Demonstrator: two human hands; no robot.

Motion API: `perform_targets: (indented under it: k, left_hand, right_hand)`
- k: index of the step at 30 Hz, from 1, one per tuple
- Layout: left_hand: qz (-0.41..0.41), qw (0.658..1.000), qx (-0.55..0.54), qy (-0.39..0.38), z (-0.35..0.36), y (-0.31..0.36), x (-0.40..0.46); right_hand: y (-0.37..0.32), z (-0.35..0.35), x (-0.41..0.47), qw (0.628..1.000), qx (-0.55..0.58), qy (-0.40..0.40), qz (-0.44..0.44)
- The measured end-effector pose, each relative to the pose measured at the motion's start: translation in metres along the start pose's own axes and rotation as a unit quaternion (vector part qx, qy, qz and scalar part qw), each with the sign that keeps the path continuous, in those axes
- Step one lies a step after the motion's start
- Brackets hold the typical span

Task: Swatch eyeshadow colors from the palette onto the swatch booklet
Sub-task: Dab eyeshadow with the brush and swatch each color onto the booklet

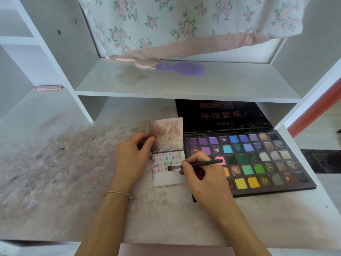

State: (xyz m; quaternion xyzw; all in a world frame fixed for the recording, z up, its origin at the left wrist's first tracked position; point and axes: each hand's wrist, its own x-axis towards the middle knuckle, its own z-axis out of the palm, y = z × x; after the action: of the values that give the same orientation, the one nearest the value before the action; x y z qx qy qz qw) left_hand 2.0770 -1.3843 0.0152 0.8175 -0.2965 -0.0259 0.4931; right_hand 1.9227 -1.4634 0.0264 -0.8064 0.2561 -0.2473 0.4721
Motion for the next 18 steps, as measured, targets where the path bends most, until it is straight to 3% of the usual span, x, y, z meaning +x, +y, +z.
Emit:
perform_targets:
  k: [13, 18]
  left_hand:
    - [-0.004, 1.000, 0.002, -0.008, -0.0009, 0.0017, -0.0006]
    - [-0.006, 1.000, 0.007, -0.006, -0.0004, 0.0018, 0.0002]
  right_hand:
    - [0.0037, 0.0009, -0.0003, 1.000, -0.005, 0.010, -0.018]
    - [0.0014, 0.0003, -0.0007, 0.993, 0.046, 0.082, -0.070]
